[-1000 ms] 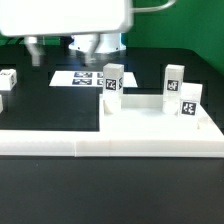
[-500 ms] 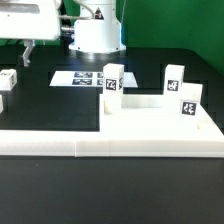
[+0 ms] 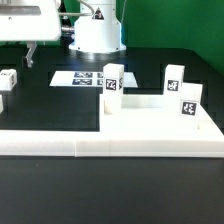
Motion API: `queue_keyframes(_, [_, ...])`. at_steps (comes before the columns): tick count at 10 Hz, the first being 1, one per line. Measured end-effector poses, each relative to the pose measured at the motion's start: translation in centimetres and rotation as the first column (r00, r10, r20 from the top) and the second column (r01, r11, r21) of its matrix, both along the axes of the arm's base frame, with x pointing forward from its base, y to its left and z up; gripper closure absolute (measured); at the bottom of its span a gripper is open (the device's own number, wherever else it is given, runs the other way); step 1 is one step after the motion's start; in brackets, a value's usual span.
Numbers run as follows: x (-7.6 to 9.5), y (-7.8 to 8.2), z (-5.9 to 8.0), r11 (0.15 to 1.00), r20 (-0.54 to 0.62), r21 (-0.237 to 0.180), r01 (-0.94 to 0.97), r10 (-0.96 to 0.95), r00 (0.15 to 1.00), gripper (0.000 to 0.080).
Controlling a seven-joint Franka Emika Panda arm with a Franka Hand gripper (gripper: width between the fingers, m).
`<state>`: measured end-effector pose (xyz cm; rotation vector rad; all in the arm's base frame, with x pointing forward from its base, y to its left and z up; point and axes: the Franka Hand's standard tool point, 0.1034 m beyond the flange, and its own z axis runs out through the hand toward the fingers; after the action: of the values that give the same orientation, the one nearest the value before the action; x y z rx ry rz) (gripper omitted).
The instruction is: Assemble square table
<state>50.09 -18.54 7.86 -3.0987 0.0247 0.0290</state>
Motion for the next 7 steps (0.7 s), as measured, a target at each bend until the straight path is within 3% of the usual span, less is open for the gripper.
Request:
queue_keyframes(1, [-2.6, -1.8, -1.6, 0.999, -0.222, 0.018, 0.038, -0.033, 0.975, 0.0151])
queue_keyframes(2, [-3.7, -3.5, -3.0, 1.000, -0.309, -0.007, 0.028, -0.029, 0.950, 0.0151])
queue_keyframes(4, [-8.1, -3.7, -4.6, 0.998, -0.500, 0.006, 0.063, -0.051, 0.865, 0.0151])
queue_keyframes(6, [-8.6, -3.1, -3.7, 0.996, -0.603, 0.021, 0.081, -0.052, 0.796, 0.0151])
queue_keyframes(7, [-8.6, -3.2, -4.1, 0.996, -0.649, 0.026, 0.083, -0.046, 0.759, 0.0151])
